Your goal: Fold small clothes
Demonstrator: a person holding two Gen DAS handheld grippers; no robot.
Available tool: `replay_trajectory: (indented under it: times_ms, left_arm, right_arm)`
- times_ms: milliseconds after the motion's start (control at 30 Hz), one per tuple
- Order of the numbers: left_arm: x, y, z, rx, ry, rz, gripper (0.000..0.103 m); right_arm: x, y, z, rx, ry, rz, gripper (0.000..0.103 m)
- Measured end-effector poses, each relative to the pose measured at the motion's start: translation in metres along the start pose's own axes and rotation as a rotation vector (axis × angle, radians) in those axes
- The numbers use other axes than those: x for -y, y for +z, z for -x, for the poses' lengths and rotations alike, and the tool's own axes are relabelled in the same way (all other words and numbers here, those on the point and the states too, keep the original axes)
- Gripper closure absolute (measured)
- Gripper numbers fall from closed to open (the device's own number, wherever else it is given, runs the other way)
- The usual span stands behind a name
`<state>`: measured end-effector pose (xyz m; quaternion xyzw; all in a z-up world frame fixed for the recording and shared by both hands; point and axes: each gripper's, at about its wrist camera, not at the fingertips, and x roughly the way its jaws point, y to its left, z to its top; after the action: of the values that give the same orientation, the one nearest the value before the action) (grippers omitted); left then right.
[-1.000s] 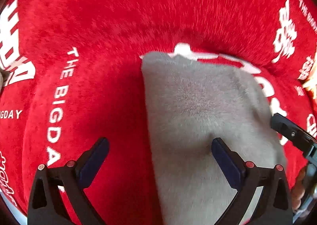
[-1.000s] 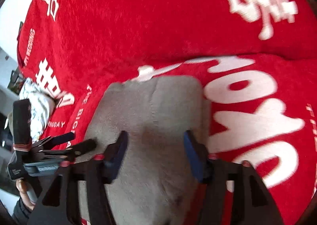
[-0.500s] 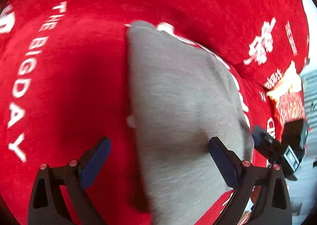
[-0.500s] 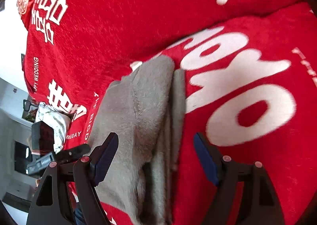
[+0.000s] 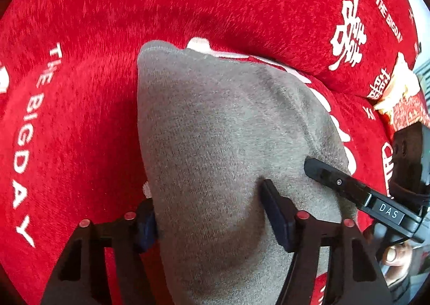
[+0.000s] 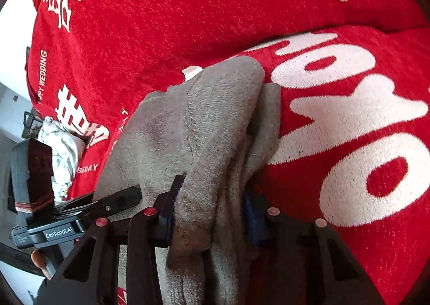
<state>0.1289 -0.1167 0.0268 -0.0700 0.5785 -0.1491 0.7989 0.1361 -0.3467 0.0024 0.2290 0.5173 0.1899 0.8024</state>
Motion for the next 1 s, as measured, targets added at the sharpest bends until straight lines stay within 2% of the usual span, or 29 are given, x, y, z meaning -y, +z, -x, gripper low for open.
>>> replay_trajectory:
  times_ms: [200,367,1000]
  left_arm:
    - [0.012,-0.006,0.013,0.037,0.066,-0.076,0.051]
    - [0.013,-0.009,0.019,0.050,0.075,-0.085,0.055]
    - [-0.002,-0.041,0.054,0.090,0.104,-0.078,0.056]
  right_arm:
    - [-0.022,-0.003,0.009,0.032,-0.073,0.076,0.067]
    - [-0.042,-0.006,0.019,0.050,-0.121,0.134,0.068]
    - [-0.103,-0.034,0.036,0.065,-0.174,0.258,0.069]
